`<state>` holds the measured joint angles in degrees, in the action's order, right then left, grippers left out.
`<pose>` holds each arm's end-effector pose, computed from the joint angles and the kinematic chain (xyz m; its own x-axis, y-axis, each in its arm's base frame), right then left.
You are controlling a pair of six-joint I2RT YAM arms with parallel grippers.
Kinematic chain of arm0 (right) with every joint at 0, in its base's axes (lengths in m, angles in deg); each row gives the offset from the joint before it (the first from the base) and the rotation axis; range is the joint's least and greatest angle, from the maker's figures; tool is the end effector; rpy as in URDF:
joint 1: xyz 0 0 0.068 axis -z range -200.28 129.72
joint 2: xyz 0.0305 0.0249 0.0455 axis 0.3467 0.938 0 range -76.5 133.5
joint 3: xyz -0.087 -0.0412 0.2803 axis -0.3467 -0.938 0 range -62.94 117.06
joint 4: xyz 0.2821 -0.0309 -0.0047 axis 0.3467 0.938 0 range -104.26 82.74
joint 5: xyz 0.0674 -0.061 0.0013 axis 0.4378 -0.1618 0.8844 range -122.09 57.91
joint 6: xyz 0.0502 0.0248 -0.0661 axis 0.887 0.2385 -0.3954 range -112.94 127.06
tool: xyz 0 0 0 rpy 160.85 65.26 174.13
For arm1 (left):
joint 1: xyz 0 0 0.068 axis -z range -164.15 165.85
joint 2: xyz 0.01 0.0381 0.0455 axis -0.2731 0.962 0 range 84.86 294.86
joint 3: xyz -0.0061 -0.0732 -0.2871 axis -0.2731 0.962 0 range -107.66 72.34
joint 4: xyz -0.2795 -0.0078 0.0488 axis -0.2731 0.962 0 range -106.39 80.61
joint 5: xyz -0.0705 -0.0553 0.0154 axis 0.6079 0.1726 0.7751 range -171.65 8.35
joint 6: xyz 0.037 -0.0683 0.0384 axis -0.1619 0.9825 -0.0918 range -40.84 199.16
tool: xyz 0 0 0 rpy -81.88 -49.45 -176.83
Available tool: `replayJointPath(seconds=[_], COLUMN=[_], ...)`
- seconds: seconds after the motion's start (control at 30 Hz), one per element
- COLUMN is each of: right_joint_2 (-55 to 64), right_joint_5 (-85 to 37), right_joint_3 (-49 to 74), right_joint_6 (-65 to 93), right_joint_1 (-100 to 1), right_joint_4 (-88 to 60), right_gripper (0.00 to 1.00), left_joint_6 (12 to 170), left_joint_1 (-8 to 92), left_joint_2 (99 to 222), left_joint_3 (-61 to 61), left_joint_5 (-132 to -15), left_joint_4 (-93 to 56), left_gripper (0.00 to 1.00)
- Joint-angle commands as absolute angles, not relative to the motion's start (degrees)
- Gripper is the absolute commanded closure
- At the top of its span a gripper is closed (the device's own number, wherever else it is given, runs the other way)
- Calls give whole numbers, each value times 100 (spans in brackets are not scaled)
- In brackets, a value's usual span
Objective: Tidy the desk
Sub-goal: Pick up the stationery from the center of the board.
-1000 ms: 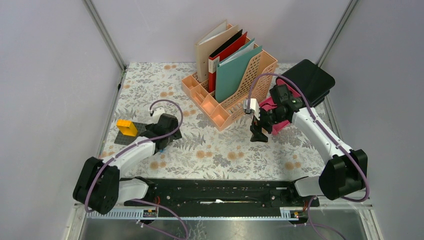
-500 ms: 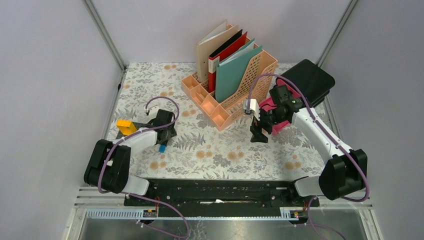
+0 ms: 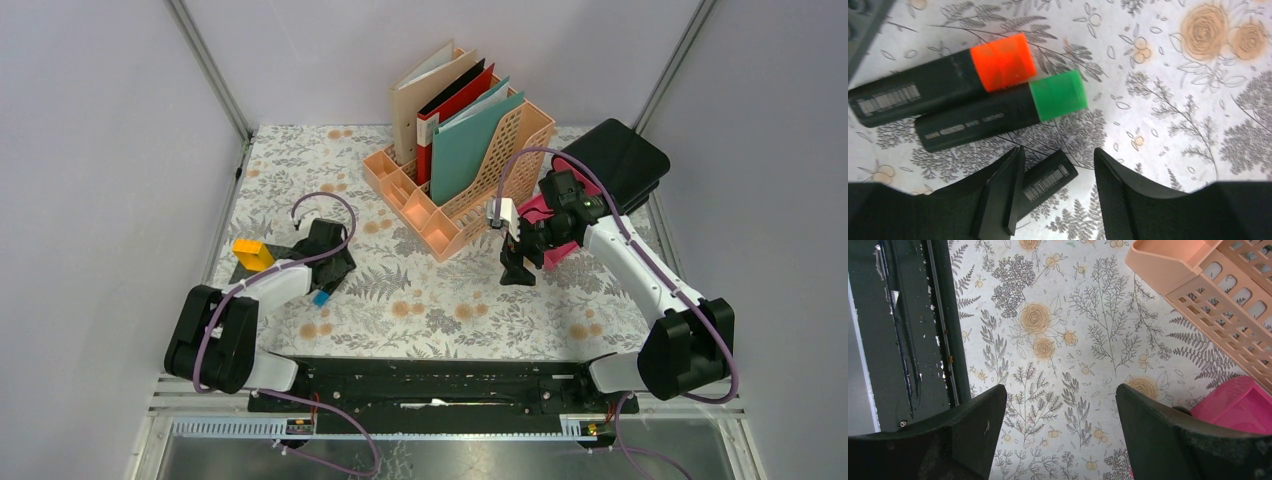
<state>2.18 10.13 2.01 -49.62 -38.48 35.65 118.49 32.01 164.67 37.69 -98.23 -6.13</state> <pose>0.2658 0.1416 0.2735 -0.0374 -0.6637 -0.7470 -0.9940 0.1014 -0.0403 0.2796 -0.0582 0.1276 -0.6821 -0.4348 -0.5879 -0.4152 0.8921 -0.1780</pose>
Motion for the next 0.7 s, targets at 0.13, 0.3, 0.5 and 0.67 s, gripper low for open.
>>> replayJointPath(seconds=[0.13, 0.3, 0.5, 0.67], right_joint_2=[76, 51, 41, 24], right_joint_5=[1336, 1357, 1379, 1390], right_joint_3=[184, 184, 184, 179], right_joint_6=[-4998, -4998, -5007, -5007], right_joint_1=[-3821, -3821, -3821, -3816], right_joint_4=[3559, 3557, 3561, 3557], right_gripper=[13, 13, 13, 13], left_joint_6=[12101, 11988, 11482, 11409], left_joint_1=[3202, 3210, 3211, 3217], left_joint_2=[16438, 16429, 15518, 14906], left_joint_3=[4071, 4054, 4083, 4302], left_joint_5=[-8930, -8967, -8887, -8912], left_joint_4=[-190, -189, -203, -348], left_gripper=[1, 1, 1, 1])
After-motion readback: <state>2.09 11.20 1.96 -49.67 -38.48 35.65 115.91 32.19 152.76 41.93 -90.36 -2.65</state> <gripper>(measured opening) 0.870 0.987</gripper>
